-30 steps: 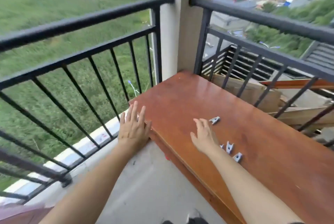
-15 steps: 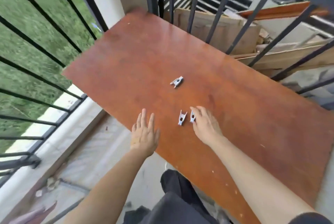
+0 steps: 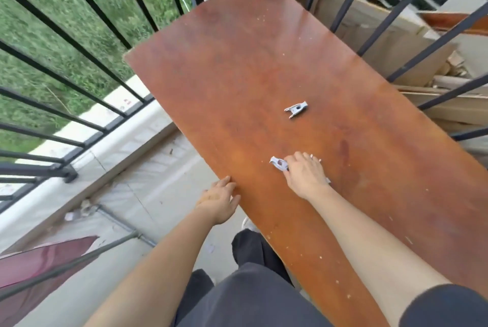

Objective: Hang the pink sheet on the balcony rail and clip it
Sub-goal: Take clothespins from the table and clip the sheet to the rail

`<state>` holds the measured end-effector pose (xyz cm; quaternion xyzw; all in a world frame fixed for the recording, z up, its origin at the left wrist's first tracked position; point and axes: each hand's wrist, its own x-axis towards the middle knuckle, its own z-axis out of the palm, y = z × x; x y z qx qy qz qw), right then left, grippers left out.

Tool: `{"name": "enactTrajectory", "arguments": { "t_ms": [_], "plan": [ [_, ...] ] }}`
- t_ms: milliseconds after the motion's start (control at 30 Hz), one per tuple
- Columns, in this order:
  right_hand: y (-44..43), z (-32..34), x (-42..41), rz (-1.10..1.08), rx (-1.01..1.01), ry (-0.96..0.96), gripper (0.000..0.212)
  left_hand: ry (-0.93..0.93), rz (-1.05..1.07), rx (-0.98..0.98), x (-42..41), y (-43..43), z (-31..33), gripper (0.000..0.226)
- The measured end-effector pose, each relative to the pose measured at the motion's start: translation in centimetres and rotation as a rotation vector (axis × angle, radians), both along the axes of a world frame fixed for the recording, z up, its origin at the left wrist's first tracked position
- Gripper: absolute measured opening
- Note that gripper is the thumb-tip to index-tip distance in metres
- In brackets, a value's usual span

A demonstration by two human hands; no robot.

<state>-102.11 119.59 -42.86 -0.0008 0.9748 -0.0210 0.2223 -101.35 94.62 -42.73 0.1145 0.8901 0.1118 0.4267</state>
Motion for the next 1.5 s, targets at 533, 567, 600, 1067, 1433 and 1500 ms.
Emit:
{"name": "enactTrajectory", "arguments": {
  "t_ms": [533, 567, 600, 1067, 1433, 1500],
  "plan": [
    [-31.3, 11.5, -8.0, 0.142, -0.798, 0.233, 0.031, 0.741, 0.726, -0.097, 7.3, -27.6, 17.6, 0.035],
    [-34.0, 12.2, -7.5, 0.183, -0.814, 0.225, 0.031, 0.753, 0.733, -0.134, 9.0, -29.5, 18.6, 0.035],
    [-36.7, 13.0, -6.7, 0.221, -0.832, 0.212, 0.032, 0.762, 0.722, -0.185, 10.7, -31.3, 19.6, 0.035],
    [-55.1, 19.1, 4.7, 0.536, -1.020, 0.197, 0.046, 1.232, 0.747, -0.652, 23.6, -48.8, 27.4, 0.029],
    [-56.3, 18.9, 7.2, 0.598, -0.974, 0.224, 0.046, 1.444, 1.488, -0.136, 22.8, -50.2, 28.9, 0.019],
    [-56.4, 19.0, 7.3, 0.602, -0.971, 0.228, 0.046, 1.432, 1.431, -0.192, 23.8, -49.8, 28.8, 0.019]
  ]
}}
